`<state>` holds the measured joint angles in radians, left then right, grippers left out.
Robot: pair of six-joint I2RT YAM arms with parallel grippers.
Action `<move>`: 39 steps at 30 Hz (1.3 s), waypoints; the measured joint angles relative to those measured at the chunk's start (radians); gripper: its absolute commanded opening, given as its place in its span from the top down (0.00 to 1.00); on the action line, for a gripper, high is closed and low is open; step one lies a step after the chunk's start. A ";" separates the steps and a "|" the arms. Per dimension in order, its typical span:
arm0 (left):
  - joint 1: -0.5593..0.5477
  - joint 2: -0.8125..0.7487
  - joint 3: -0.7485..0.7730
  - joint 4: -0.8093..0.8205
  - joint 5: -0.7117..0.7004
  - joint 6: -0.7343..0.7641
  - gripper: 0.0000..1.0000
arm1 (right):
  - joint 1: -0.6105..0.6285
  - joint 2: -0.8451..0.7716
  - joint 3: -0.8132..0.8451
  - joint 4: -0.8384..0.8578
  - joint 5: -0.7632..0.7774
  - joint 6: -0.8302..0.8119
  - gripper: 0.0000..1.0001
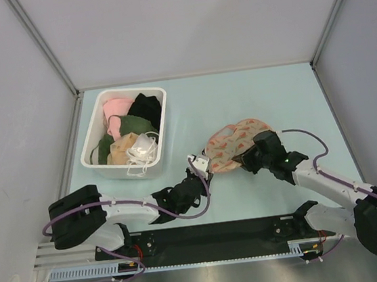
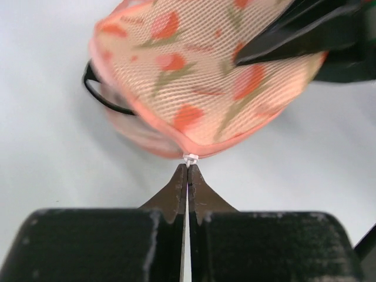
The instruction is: Place the bra in the laundry bag and zip it closed
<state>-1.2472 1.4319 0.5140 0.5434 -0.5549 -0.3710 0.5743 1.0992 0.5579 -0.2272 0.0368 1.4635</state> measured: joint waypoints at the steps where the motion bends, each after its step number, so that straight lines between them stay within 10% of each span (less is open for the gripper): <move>1: 0.015 -0.008 -0.022 0.007 0.021 0.011 1.00 | -0.023 -0.014 -0.007 -0.002 -0.017 -0.028 1.00; 9: 0.070 -0.003 -0.043 0.032 0.232 0.084 1.00 | -0.158 0.053 -0.005 -0.011 -0.206 -0.331 0.96; 22: 0.085 0.151 0.111 -0.004 0.558 0.038 1.00 | -0.343 0.105 -0.047 0.034 -0.402 -0.618 0.07; 35: 0.085 0.212 0.217 -0.037 0.673 -0.025 1.00 | -0.224 -0.464 -0.340 0.008 -0.276 -0.247 0.24; 39: 0.085 0.222 0.223 -0.038 0.689 -0.039 1.00 | -0.187 -0.372 -0.346 0.041 -0.230 -0.180 0.61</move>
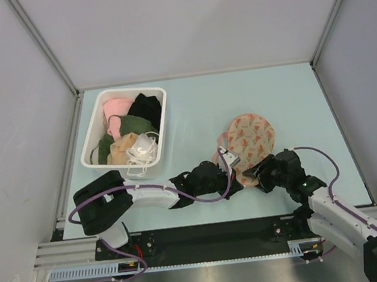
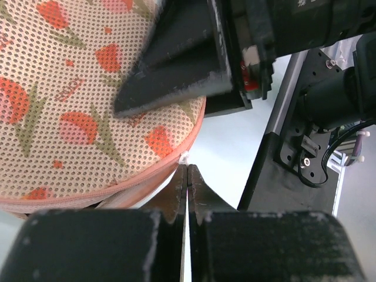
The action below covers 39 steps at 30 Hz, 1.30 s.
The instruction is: Place the bra in the laundry bag and zip it closed
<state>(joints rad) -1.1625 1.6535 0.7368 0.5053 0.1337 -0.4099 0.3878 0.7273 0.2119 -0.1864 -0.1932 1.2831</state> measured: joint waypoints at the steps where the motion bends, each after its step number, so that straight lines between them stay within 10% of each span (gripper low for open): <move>1: 0.000 0.002 0.002 0.000 0.001 -0.001 1.00 | 0.006 0.019 0.000 0.007 0.010 0.010 0.67; 6: 0.005 0.002 0.004 -0.028 -0.019 -0.009 1.00 | 0.005 0.057 -0.002 0.036 0.035 0.028 1.00; 21: 0.261 -0.060 -0.130 -0.154 -0.049 -0.040 1.00 | -0.282 0.373 0.077 0.156 -0.300 -0.291 1.00; 25: 0.257 -0.059 -0.128 -0.185 -0.017 -0.032 1.00 | -0.285 0.560 0.233 0.142 -0.342 -0.419 0.88; 29: 0.198 -0.058 -0.090 -0.198 0.008 -0.034 0.96 | -0.268 0.687 0.390 0.125 -0.348 -0.505 0.38; 31: 0.177 -0.058 -0.073 -0.190 0.024 -0.036 0.79 | -0.269 0.695 0.408 0.131 -0.350 -0.527 0.26; 39: 0.177 -0.088 -0.116 -0.177 -0.002 -0.052 0.42 | -0.279 0.542 0.274 0.109 -0.327 -0.487 0.09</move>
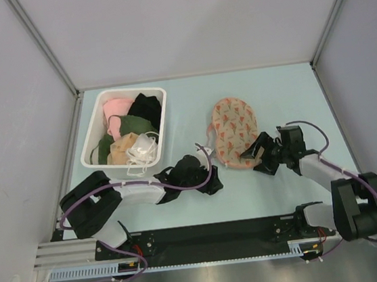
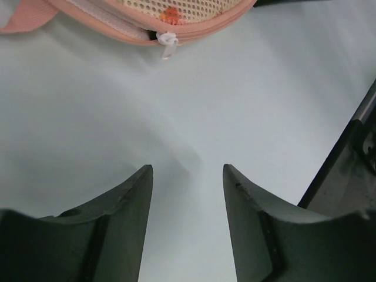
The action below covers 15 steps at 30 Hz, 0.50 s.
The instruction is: Place the bra in the laundry bag and zip it closed
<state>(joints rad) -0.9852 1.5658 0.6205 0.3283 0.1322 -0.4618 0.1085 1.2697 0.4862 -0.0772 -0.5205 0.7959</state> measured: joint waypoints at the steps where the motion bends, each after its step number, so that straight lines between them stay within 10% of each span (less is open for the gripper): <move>1: 0.000 0.000 0.001 0.001 -0.007 -0.001 0.41 | 0.001 -0.034 -0.023 0.003 0.003 0.019 0.08; 15: 0.000 0.209 0.207 0.028 -0.097 0.003 0.38 | 0.064 -0.253 -0.183 0.012 0.134 0.268 0.13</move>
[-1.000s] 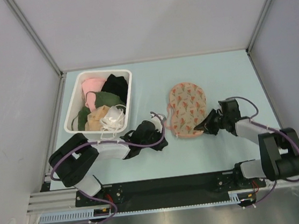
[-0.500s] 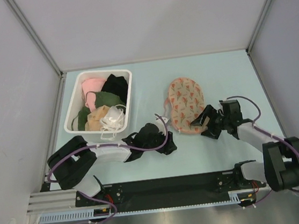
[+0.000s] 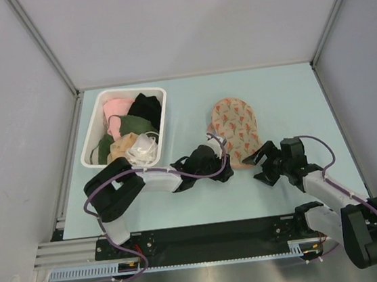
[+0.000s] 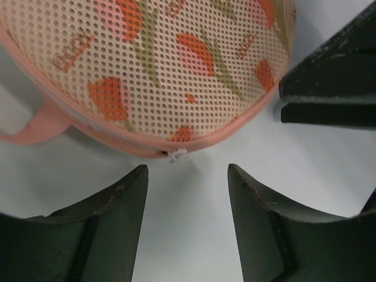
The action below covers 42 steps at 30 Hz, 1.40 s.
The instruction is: Place the bra in the laundry bag and zip it closed
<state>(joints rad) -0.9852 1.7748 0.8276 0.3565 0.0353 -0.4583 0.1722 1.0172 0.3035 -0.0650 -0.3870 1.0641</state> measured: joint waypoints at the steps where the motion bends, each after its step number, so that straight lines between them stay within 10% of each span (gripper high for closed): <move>1: 0.000 0.012 0.010 0.002 -0.008 0.003 0.39 | 0.010 0.000 -0.002 0.003 0.007 0.012 0.13; 13: 0.002 0.053 0.040 0.037 -0.097 0.019 0.60 | 0.126 0.052 -0.002 0.082 0.079 0.109 0.20; 21: 0.002 0.058 0.040 0.097 -0.105 0.033 1.00 | 0.168 0.067 -0.002 0.099 0.118 0.142 0.20; 36: -0.006 0.052 0.016 0.127 -0.032 0.013 1.00 | 0.216 0.076 -0.034 0.166 0.245 0.316 0.27; 42: -0.031 0.042 -0.013 0.143 -0.005 -0.004 1.00 | 0.223 0.134 -0.034 0.216 0.285 0.353 0.61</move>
<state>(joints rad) -1.0157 1.8172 0.8150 0.4995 0.0307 -0.4625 0.3954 1.1515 0.2691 0.1513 -0.1020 1.4170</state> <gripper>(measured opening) 0.006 0.545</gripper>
